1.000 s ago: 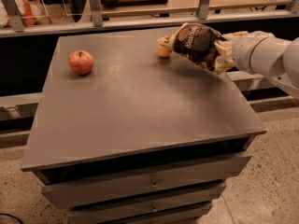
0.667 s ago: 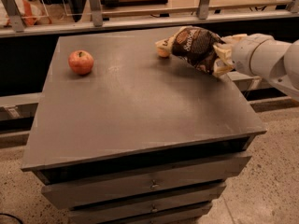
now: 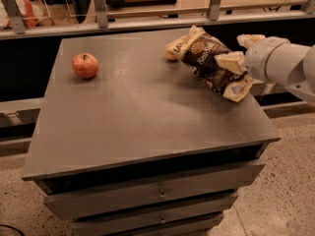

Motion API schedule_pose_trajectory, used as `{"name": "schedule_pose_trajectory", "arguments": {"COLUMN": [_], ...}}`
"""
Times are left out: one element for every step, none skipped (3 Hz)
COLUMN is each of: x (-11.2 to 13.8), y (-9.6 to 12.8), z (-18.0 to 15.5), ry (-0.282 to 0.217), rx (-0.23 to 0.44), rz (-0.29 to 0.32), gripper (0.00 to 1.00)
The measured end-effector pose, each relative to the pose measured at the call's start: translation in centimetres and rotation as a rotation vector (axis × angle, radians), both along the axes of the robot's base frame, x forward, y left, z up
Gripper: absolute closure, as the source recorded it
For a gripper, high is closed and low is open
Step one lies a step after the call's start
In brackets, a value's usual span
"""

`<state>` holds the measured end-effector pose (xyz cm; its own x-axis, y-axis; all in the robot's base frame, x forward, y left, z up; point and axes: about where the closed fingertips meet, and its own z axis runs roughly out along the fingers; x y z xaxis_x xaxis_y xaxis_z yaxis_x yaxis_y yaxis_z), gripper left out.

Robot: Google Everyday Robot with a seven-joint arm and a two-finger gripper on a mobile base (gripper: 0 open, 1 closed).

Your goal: Move brown chip bag near orange

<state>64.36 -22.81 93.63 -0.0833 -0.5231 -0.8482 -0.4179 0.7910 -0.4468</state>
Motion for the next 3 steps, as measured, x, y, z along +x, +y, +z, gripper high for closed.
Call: {"name": "schedule_pose_trajectory", "arguments": {"x": [-0.3, -3.8, -3.8], "y": [0.2, -2.2, -2.2], "z": [0.2, 2.8, 2.8], "ry": [0.000, -0.037, -0.038], "rx": [0.000, 0.010, 0.010], "rz": [0.011, -0.018, -0.018], "gripper": [0.00, 0.00, 0.00]}}
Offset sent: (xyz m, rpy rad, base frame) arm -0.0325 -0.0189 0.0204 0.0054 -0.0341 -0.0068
